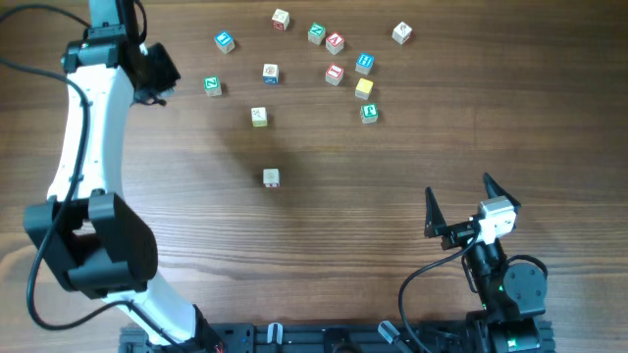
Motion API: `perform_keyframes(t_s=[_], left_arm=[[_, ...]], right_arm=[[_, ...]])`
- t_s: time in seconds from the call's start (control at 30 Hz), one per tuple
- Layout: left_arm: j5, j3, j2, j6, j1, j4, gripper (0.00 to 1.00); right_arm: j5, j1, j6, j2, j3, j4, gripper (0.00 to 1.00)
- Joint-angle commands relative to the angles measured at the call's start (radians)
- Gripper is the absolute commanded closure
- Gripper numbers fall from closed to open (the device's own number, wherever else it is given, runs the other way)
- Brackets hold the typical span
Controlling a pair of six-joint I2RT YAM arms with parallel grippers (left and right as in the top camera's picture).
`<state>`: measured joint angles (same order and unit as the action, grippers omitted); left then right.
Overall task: Form a horizontal line
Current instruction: 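Carry the yellow-lettered block beside the placed green-lettered block, then set the yellow-lettered block down and open the left gripper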
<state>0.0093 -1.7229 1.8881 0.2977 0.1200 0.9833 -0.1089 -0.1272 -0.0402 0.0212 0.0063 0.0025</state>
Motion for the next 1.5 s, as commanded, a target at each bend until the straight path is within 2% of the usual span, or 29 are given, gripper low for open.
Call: perform_keyframes(t_s=[0.0,0.13,0.27,0.4,0.53,0.67,1.03,1.3,1.47], left_arm=[[0.144,0.009,-0.003,-0.006,-0.001,0.155,0.79],[0.144,0.107,-0.003,-0.04,-0.031,0.268,0.77],[0.144,0.235,-0.003,-0.06,-0.084,0.28,0.76],[0.143,0.342,-0.003,-0.068,-0.152,0.227,0.76],[0.135,0.444,-0.003,-0.129,-0.23,0.109,0.74],[0.12,0.509,-0.003,-0.135,-0.261,0.013,0.72],[0.12,0.521,-0.003,-0.138,-0.26,-0.141,0.71],[0.109,0.521,-0.003,-0.19,-0.261,-0.163,0.69],[0.109,0.521,-0.003,-0.19,-0.261,-0.164,0.63]], right_arm=[[-0.012,0.003,-0.011,-0.007,-0.001,0.005,0.0],[-0.013,0.003,-0.011,-0.007,-0.001,0.005,0.0],[-0.013,0.003,-0.011,-0.007,-0.001,0.004,0.0],[-0.012,0.003,-0.011,-0.007,-0.001,0.005,0.0],[-0.012,0.003,-0.011,-0.007,-0.001,0.004,0.0],[-0.013,0.003,-0.011,-0.007,-0.001,0.004,0.0],[-0.012,0.003,-0.012,-0.007,-0.001,0.005,0.0],[-0.013,0.003,-0.011,-0.007,-0.001,0.005,0.0],[-0.012,0.003,-0.011,-0.007,-0.001,0.004,0.0]])
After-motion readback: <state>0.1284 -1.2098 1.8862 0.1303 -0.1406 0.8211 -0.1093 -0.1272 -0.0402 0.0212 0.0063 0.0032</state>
